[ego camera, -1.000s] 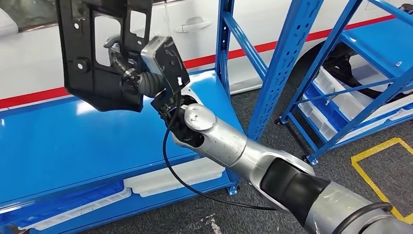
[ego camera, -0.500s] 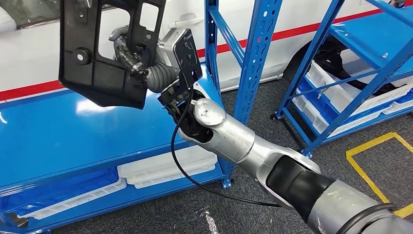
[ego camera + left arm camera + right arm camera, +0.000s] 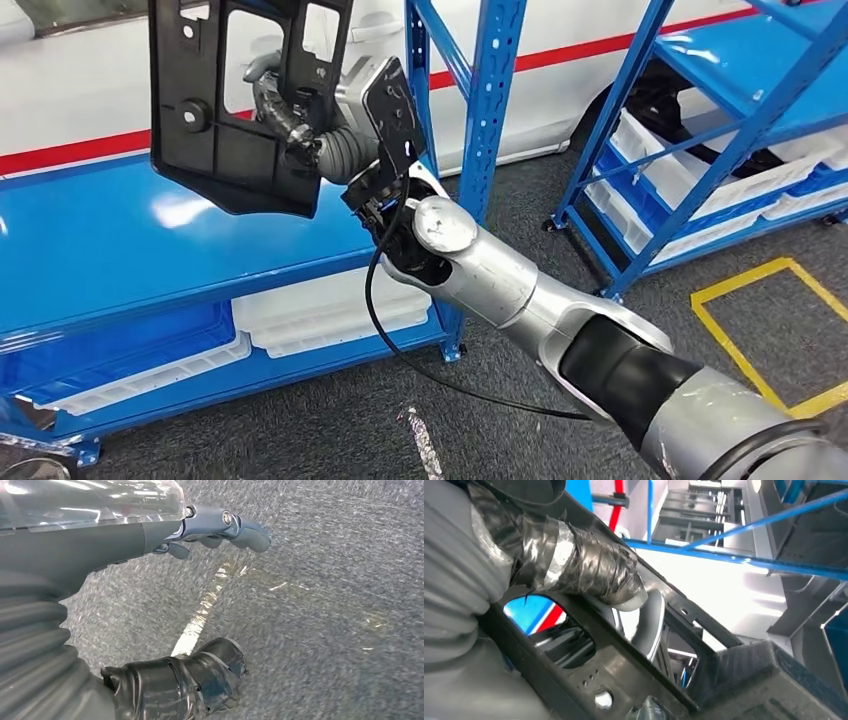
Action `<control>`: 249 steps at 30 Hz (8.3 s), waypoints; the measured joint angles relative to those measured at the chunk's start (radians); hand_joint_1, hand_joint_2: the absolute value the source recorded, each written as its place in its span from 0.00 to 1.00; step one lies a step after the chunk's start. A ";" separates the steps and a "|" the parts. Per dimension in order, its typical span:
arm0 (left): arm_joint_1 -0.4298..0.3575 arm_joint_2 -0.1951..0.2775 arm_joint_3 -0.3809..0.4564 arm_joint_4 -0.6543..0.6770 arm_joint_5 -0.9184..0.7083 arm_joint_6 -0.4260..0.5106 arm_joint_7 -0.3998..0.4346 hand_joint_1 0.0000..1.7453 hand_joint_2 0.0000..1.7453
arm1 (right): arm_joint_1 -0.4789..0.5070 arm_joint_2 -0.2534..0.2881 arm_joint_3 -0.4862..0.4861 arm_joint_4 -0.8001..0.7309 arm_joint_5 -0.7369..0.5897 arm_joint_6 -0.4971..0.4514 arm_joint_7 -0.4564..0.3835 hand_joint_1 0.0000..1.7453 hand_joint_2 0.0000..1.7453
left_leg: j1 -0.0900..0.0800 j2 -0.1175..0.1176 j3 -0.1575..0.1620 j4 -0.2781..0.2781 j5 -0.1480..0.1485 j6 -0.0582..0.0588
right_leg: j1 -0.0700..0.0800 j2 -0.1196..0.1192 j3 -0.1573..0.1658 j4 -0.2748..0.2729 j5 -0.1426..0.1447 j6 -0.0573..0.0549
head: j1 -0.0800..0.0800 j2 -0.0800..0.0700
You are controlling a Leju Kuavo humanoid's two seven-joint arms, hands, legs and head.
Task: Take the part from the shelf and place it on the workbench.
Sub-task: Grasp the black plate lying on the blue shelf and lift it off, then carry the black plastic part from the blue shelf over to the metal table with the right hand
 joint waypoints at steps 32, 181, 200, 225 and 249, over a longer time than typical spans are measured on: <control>-0.001 -0.008 -0.008 0.002 0.006 -0.019 -0.008 0.00 1.00 | -0.020 -0.016 0.000 -0.006 0.056 -0.019 0.035 1.00 1.00 | -0.021 0.004 -0.023 -0.003 0.027 0.011 | 0.033 -0.003 0.019 -0.022 -0.004 -0.032 | -0.003 0.000; 0.004 0.093 -0.049 0.003 0.113 -0.016 -0.195 0.00 1.00 | 0.007 -0.278 0.089 -0.153 0.519 0.078 0.451 1.00 1.00 | -0.036 -0.101 0.039 -0.010 -0.021 0.060 | 0.016 0.030 -0.120 0.080 0.056 -0.006 | -0.010 0.000; 0.005 0.093 -0.052 0.003 0.120 -0.010 -0.198 0.00 1.00 | 0.048 -0.354 -0.006 -0.234 0.518 0.007 0.453 1.00 1.00 | -0.033 0.045 0.020 -0.002 -0.025 0.022 | 0.027 -0.114 -0.023 -0.041 0.053 -0.022 | -0.016 0.000; 0.002 0.095 -0.093 0.003 0.106 -0.004 -0.181 0.00 1.00 | 0.082 -0.360 0.012 -0.227 0.961 0.166 0.549 1.00 1.00 | -0.014 -0.010 -0.097 0.216 -0.104 -0.002 | 0.024 -0.073 -0.029 -0.045 0.058 -0.044 | -0.015 -0.001; 0.004 0.097 -0.134 0.003 0.105 -0.022 -0.192 0.00 1.00 | -0.024 -0.253 0.238 -0.193 1.506 0.432 0.503 1.00 1.00 | -0.008 -0.158 0.035 0.005 -0.057 0.015 | 0.019 0.047 -0.060 -0.039 0.080 -0.027 | -0.011 0.000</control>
